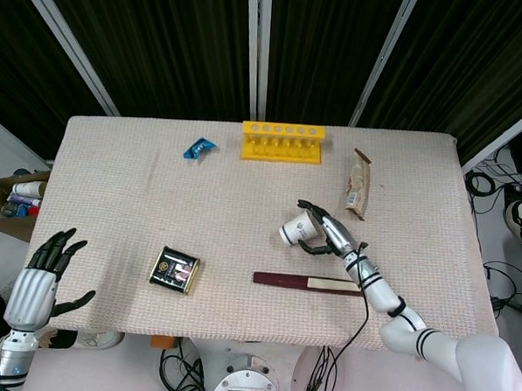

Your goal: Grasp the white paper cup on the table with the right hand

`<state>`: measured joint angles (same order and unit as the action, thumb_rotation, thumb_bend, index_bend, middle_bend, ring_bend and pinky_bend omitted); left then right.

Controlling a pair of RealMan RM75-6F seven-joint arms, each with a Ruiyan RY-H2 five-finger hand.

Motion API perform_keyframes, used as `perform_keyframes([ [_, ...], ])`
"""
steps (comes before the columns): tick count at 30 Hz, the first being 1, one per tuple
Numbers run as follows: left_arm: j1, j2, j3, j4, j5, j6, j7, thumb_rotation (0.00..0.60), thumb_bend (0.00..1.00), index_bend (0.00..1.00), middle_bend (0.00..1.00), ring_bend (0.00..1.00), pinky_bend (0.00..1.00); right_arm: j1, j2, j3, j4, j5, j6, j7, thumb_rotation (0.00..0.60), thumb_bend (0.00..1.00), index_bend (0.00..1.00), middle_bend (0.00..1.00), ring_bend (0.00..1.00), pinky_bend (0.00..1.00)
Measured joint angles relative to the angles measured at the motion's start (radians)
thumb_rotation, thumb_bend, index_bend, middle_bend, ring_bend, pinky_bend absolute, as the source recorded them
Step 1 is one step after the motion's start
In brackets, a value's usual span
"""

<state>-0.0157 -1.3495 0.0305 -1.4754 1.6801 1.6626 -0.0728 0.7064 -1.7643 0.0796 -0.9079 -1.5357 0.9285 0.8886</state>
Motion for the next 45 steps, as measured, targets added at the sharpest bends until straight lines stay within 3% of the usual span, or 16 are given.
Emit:
perform_keyframes([
  [7, 0.002, 0.002, 0.001, 0.002, 0.003, 0.001, -0.002, 0.600, 0.07, 0.18, 0.06, 0.06, 0.16, -0.010, 0.186, -0.011, -0.240, 0.012, -0.001, -0.370, 0.600, 0.21, 0.00, 0.00, 0.00, 0.00],
  [14, 0.007, 0.012, 0.002, -0.010, 0.006, 0.009, 0.009, 0.600, 0.07, 0.18, 0.06, 0.06, 0.16, 0.023, 0.321, 0.001, -0.486, 0.110, -0.091, -0.803, 0.600, 0.21, 0.00, 0.04, 0.00, 0.00],
  [20, 0.018, 0.019, 0.006, -0.017, -0.001, 0.013, 0.011, 0.600, 0.07, 0.18, 0.06, 0.06, 0.16, 0.084, 0.344, 0.001, -0.580, 0.272, -0.170, -1.173, 0.600, 0.21, 0.01, 0.08, 0.00, 0.00],
  [27, 0.028, 0.022, 0.007, -0.011, -0.010, 0.018, 0.000, 0.600, 0.07, 0.18, 0.06, 0.06, 0.16, 0.151, 0.257, -0.013, -0.575, 0.462, -0.141, -1.537, 0.600, 0.22, 0.18, 0.16, 0.02, 0.00],
  [32, 0.032, 0.023, 0.005, -0.006, -0.017, 0.017, -0.010, 0.600, 0.07, 0.18, 0.06, 0.06, 0.16, 0.185, 0.133, -0.025, -0.468, 0.511, -0.111, -1.631, 0.600, 0.24, 0.30, 0.22, 0.07, 0.00],
  [36, 0.037, 0.020, 0.005, 0.003, -0.020, 0.019, -0.019, 0.600, 0.07, 0.18, 0.06, 0.06, 0.16, 0.191, 0.067, -0.031, -0.393, 0.483, -0.078, -1.628, 0.600, 0.34, 0.46, 0.31, 0.16, 0.02],
  [45, 0.045, 0.023, 0.005, 0.006, -0.025, 0.022, -0.029, 0.600, 0.07, 0.18, 0.06, 0.06, 0.16, 0.157, 0.080, 0.004, -0.411, 0.403, -0.024, -1.405, 0.600, 0.36, 0.57, 0.38, 0.24, 0.07],
])
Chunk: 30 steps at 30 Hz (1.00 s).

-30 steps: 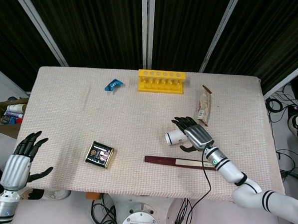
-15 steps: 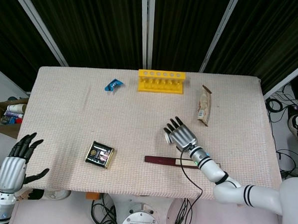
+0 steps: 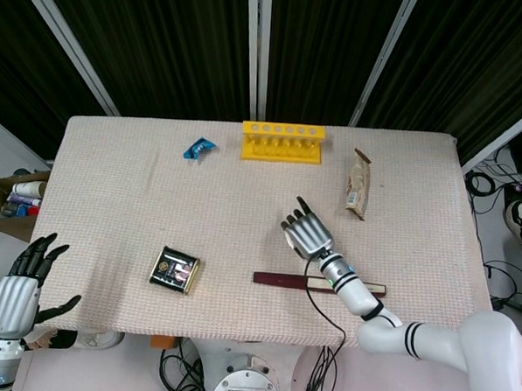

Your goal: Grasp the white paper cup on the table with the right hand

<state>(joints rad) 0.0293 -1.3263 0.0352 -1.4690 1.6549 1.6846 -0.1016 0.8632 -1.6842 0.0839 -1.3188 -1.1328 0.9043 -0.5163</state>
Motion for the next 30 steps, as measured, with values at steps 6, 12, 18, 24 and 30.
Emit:
perform_keyframes([
  [6, -0.004, -0.003, -0.002, -0.003, 0.000, -0.009, 0.002, 0.600, 0.07, 0.18, 0.06, 0.06, 0.16, -0.034, 0.017, 0.038, -0.015, -0.066, 0.010, 0.350, 0.600, 0.35, 0.58, 0.39, 0.25, 0.09],
  [12, -0.010, -0.003, -0.004, -0.009, 0.001, -0.020, 0.011, 0.600, 0.07, 0.18, 0.06, 0.06, 0.16, -0.063, -0.010, 0.054, 0.056, -0.161, 0.019, 0.865, 0.600, 0.35, 0.59, 0.34, 0.22, 0.09],
  [18, -0.008, 0.000, -0.003, -0.016, -0.005, -0.026, 0.017, 0.600, 0.07, 0.18, 0.06, 0.06, 0.16, -0.076, -0.087, 0.042, 0.254, -0.277, 0.025, 1.357, 0.600, 0.35, 0.49, 0.30, 0.18, 0.09],
  [24, -0.005, -0.003, -0.008, -0.010, -0.009, -0.023, 0.056, 0.600, 0.07, 0.18, 0.06, 0.06, 0.16, -0.077, -0.170, -0.015, 0.479, -0.416, 0.040, 1.630, 0.600, 0.31, 0.20, 0.14, 0.02, 0.00],
  [30, -0.007, -0.005, -0.010, -0.010, -0.002, -0.020, 0.049, 0.600, 0.07, 0.18, 0.06, 0.06, 0.16, -0.091, -0.168, -0.058, 0.501, -0.460, 0.086, 1.680, 0.600, 0.28, 0.05, 0.07, 0.00, 0.00],
])
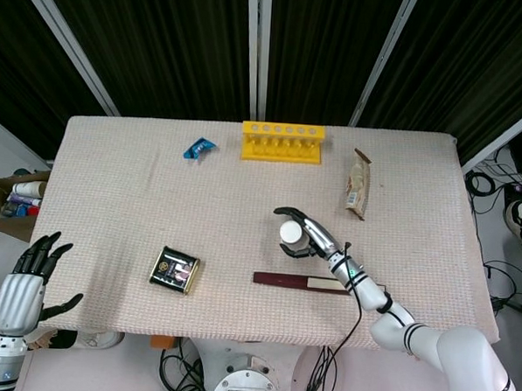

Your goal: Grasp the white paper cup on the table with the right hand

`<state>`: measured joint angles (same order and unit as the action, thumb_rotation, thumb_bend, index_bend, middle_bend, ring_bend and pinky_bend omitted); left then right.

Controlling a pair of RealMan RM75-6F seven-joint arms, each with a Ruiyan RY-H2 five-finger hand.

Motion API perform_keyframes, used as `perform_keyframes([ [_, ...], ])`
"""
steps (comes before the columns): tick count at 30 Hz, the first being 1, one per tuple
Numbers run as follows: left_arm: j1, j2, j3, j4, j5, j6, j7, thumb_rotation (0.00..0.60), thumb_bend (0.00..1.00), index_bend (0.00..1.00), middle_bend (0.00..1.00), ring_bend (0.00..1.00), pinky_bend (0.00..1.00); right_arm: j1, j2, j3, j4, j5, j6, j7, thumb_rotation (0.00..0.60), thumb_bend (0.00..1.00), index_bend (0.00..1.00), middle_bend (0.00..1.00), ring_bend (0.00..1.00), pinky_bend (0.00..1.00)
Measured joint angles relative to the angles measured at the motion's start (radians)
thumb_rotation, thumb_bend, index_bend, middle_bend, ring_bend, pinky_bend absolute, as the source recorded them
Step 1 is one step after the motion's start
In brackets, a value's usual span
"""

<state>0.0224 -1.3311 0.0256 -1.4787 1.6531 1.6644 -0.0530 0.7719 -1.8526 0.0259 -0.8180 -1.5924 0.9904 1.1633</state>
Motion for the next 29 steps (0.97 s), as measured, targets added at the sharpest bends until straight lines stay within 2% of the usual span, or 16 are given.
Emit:
perform_keyframes([
  [3, 0.000, 0.002, 0.000, -0.001, 0.004, 0.003, -0.009, 0.600, 0.07, 0.18, 0.06, 0.06, 0.16, -0.013, 0.029, -0.011, -0.024, -0.015, 0.040, -0.022, 0.600, 0.27, 0.00, 0.04, 0.00, 0.00],
  [10, 0.001, 0.008, -0.004, 0.003, -0.004, 0.003, -0.011, 0.600, 0.07, 0.18, 0.06, 0.06, 0.16, -0.068, 0.137, -0.020, -0.132, -0.023, 0.136, -0.193, 0.600, 0.27, 0.00, 0.05, 0.00, 0.00],
  [13, 0.003, 0.009, -0.010, 0.009, -0.014, 0.004, 0.011, 0.600, 0.07, 0.18, 0.06, 0.06, 0.16, -0.101, 0.194, -0.020, -0.195, -0.001, 0.154, -0.352, 0.600, 0.27, 0.00, 0.07, 0.00, 0.00],
  [16, 0.008, 0.007, -0.019, 0.018, -0.038, 0.002, 0.065, 0.600, 0.07, 0.18, 0.06, 0.06, 0.16, -0.146, 0.258, -0.018, -0.281, 0.041, 0.179, -0.580, 0.600, 0.28, 0.00, 0.07, 0.00, 0.00],
  [20, 0.014, 0.007, -0.031, 0.019, -0.093, -0.020, 0.127, 0.600, 0.07, 0.18, 0.06, 0.06, 0.16, -0.232, 0.369, -0.020, -0.465, 0.110, 0.239, -0.931, 0.600, 0.28, 0.00, 0.07, 0.00, 0.00],
  [23, 0.018, 0.010, -0.036, 0.017, -0.119, -0.036, 0.165, 0.600, 0.07, 0.18, 0.06, 0.06, 0.16, -0.292, 0.440, -0.027, -0.576, 0.137, 0.285, -1.097, 0.600, 0.28, 0.00, 0.06, 0.00, 0.00],
  [26, 0.022, 0.018, -0.038, 0.001, -0.137, -0.047, 0.181, 0.600, 0.07, 0.18, 0.06, 0.06, 0.16, -0.366, 0.514, -0.040, -0.645, 0.152, 0.346, -1.163, 0.600, 0.28, 0.00, 0.06, 0.00, 0.00],
  [29, 0.026, 0.031, -0.038, -0.017, -0.141, -0.050, 0.170, 0.600, 0.07, 0.18, 0.06, 0.06, 0.16, -0.456, 0.584, -0.055, -0.703, 0.154, 0.423, -1.135, 0.600, 0.28, 0.00, 0.06, 0.00, 0.00],
])
